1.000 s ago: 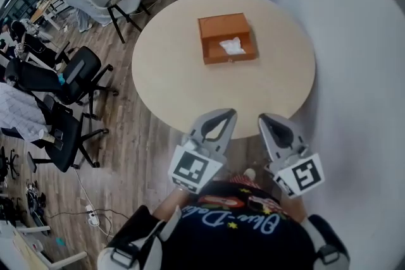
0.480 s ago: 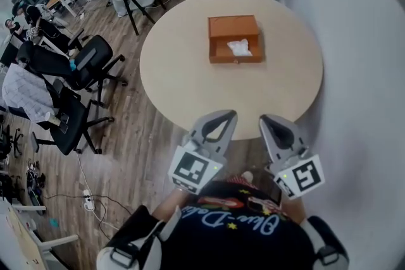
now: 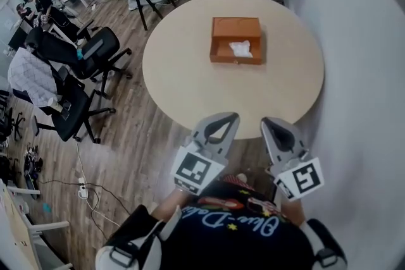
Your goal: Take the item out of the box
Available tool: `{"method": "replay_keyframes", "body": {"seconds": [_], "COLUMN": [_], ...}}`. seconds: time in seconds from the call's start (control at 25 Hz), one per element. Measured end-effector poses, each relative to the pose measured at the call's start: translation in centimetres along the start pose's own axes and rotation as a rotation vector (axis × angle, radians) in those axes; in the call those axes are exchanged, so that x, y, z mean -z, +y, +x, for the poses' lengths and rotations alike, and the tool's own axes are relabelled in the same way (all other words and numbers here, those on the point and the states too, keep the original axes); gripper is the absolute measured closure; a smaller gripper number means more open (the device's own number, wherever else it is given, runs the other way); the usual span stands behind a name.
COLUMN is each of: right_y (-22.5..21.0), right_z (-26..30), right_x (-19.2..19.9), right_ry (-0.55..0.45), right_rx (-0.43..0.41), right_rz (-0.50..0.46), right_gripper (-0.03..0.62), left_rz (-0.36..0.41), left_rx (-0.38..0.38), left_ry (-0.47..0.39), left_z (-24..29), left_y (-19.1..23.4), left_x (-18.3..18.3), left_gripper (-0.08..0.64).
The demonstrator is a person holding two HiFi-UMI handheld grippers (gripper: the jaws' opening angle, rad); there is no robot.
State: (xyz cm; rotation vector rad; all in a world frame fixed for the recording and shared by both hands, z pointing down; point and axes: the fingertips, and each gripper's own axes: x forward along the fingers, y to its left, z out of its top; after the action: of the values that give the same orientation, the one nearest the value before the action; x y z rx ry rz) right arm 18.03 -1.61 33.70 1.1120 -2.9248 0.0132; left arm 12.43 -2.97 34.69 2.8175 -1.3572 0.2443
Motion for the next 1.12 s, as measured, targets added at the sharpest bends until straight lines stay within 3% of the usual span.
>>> {"method": "replay_keyframes", "body": {"seconds": [0.36, 0.72, 1.12], "right_y": [-0.3, -3.5, -7.1], "right_z": [0.5, 0.6, 4.2], "right_x": [0.1, 0.3, -0.1], "right_ry": [-0.019, -0.006, -0.005], "right_rx": [-0.05, -0.018, -0.018], "right_rz": [-0.004, -0.002, -0.037], "right_gripper": [0.596, 0.596, 0.595], "left_rz": [-0.005, 0.013, 0.013], "left_rx": [-0.057, -0.033, -0.021], "left_ry": [-0.006, 0.003, -0.021], "left_z": [0.2, 3.1, 7.4], "left_y": [0.7, 0.9, 4.2], "left_x": [-0.4, -0.6, -1.4], "left_gripper": [0.575, 0.575, 0.575]}}
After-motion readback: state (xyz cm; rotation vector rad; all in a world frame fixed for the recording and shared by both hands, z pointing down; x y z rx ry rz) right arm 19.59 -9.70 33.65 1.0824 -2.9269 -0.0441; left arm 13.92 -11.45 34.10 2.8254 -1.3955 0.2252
